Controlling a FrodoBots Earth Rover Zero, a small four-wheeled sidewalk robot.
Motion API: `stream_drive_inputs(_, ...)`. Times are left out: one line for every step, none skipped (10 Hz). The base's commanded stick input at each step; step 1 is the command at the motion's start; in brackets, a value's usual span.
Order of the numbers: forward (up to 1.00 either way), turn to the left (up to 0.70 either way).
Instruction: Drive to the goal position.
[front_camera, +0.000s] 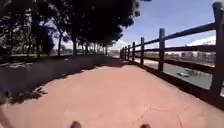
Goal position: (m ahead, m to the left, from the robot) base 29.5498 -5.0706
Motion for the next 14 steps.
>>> stream_drive_inputs(1.00, 0.00)
stream_drive_inputs(1.00, 0.00)
stream_drive_inputs(1.00, 0.00)
stream_drive_inputs(1.00, 0.00)
stream_drive_inputs(1.00, 0.00)
stream_drive_inputs(1.00, 0.00)
stream_drive_inputs(1.00, 0.00)
stream_drive_inputs(1.00, 0.00)
stream_drive_inputs(1.00, 0.00)
stream_drive_inputs(1.00, 0.00)
stream_drive_inputs(1.00, 0.00)
stream_drive_inputs(1.00, 0.00)
stream_drive_inputs(1.00, 0.00)
stream_drive_inputs(1.00, 0.00)
